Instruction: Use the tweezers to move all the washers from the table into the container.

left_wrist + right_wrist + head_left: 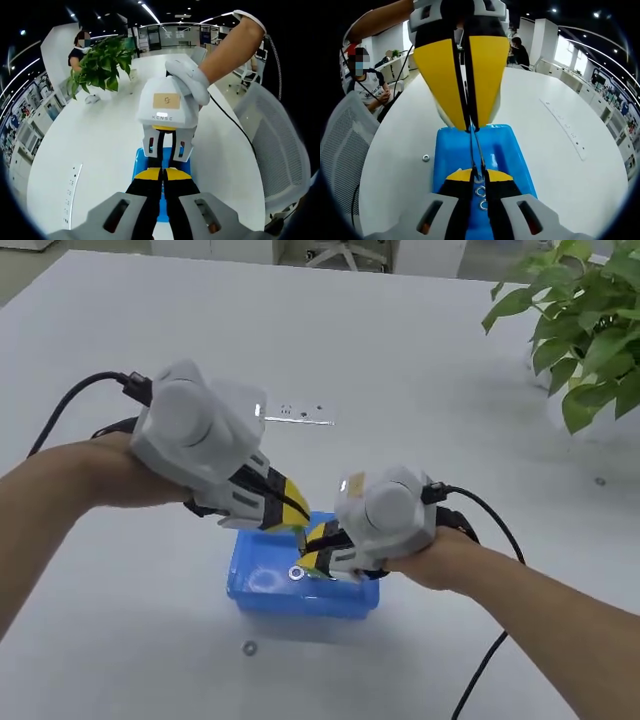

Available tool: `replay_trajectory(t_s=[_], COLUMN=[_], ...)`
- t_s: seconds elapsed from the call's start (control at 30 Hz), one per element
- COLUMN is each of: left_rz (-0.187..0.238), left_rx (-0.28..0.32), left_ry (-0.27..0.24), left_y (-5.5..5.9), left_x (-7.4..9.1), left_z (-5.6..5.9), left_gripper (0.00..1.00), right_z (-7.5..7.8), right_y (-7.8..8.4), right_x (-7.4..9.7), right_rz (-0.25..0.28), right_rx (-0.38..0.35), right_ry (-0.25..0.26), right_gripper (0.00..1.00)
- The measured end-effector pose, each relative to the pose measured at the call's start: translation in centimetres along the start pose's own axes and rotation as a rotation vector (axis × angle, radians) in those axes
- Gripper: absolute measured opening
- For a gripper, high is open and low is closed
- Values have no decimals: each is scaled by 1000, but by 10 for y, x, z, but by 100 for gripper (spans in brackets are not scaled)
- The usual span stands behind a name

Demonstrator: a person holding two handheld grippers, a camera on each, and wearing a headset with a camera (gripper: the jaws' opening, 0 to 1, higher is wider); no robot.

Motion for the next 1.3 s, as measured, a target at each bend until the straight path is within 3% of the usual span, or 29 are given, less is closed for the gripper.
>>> replay_trajectory(t_s=[0.47,1.0,1.3], left_rz=[-11,-27,-41], left_rx=[-8,5,20], left_ry=[-18,-43,-43], left_y=[-4,5,16], left_x=[18,39,44], left_z=[19,43,56], left_gripper=[4,4,4], right_z=[-14,-36,-53], right_y=[-20,-44,-50], right_x=[8,4,-4], right_rz=[10,28,34], right_rx=[28,63,69], right_ry=[14,1,-19], right_gripper=[11,11,11])
Point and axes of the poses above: the centre of the closed fingertips' face, and the gripper's own axes: x roughly backward along the fingers, z roughly to its right, y roughly out of its underside, the point moved 4 cm from there along x, roughly backward along the fingers, and after that the axes turned 12 degrees about x, right-handed, at the moved point
